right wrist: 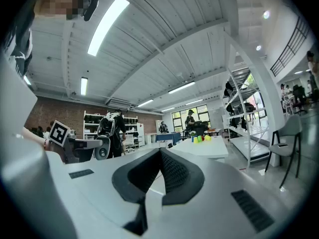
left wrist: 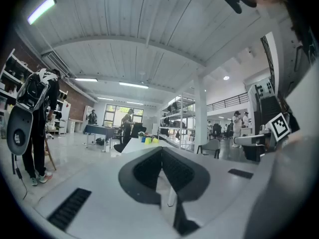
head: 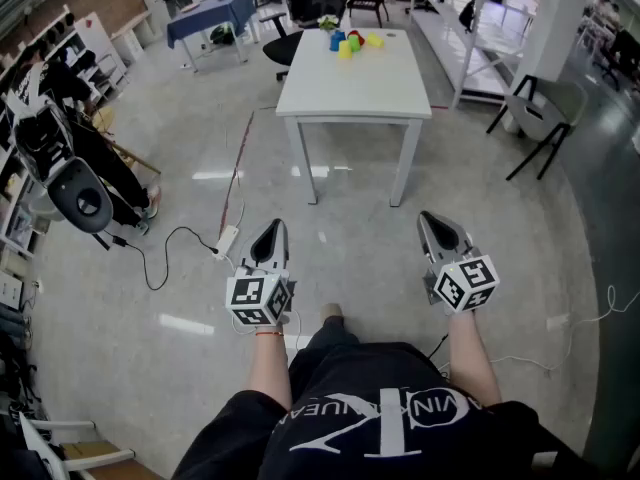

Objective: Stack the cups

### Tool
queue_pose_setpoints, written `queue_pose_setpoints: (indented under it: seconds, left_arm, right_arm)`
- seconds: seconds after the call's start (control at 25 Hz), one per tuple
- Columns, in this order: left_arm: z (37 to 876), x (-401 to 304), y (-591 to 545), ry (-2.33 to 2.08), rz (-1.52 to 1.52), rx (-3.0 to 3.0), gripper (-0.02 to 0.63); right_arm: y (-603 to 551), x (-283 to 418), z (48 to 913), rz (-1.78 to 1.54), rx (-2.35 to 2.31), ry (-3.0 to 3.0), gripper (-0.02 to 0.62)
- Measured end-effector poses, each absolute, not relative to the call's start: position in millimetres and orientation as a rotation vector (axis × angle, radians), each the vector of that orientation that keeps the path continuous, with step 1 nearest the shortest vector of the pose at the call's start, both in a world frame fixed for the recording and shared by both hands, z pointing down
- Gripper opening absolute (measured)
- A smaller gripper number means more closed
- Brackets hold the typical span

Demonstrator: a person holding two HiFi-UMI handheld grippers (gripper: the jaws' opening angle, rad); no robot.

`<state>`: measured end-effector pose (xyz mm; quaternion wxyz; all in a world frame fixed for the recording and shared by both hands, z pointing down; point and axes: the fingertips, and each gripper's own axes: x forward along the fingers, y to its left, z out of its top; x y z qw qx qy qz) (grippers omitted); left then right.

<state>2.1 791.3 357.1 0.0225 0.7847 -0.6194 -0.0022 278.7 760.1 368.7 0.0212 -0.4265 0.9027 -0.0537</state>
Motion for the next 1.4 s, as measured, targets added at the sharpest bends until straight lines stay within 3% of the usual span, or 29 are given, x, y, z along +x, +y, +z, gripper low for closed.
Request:
queue_pose_setpoints:
  seconds: [0.52,0.8,1.4]
  left_arm:
    - [363,12,766,-1.902,-0.018,2.400,0.005]
    - [379,9,700,-1.838,-0.008,2.415,0.005]
    - [386,-55,507,-1.733,-0.003,2.408,0.005]
  right_arm:
    - [742,306,374,-0.219,-1.364,2.737,0.009]
    - [689,303,397,-0.298,-1.420,2.721,0.129]
    - [513,244,402,-0.399,-1.522,2.708,0.144]
